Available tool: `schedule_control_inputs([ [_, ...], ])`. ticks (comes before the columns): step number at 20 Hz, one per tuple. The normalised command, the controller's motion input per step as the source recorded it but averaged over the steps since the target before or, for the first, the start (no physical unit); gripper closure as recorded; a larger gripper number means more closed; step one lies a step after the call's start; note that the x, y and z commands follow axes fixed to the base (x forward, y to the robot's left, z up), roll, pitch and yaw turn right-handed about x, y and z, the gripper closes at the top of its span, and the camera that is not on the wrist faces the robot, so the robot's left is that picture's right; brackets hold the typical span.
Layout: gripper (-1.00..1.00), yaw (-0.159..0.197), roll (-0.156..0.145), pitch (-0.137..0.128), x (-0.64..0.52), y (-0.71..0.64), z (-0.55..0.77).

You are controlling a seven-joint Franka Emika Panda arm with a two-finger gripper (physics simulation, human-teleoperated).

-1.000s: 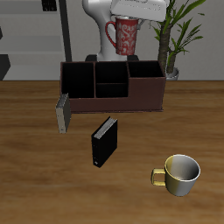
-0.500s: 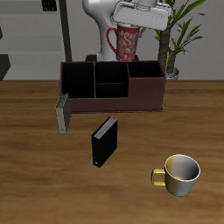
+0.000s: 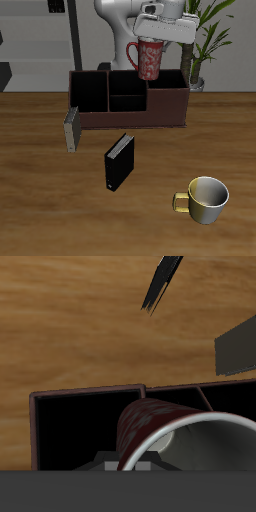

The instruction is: Place the red mug into the back desk caddy's right compartment

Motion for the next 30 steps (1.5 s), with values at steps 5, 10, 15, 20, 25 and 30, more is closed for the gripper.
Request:
schedule_control_inputs([
  [5, 1.00, 0.006, 0.037, -0.002, 0.10, 0.15, -0.03],
  [10, 1.00, 0.001, 0.019, 0.014, 0.06, 0.04, -0.06],
  [15, 1.00, 0.001, 0.048, 0.015, -0.05, 0.22, -0.08],
  [20, 1.00, 0.002, 0.051, 0.035, -0.05, 0.21, -0.12],
  [25, 1.00, -0.005, 0.040, 0.006, -0.05, 0.21, -0.02],
  [30, 1.00, -0.014, 0.013, -0.007, 0.01, 0.06, 0.05],
])
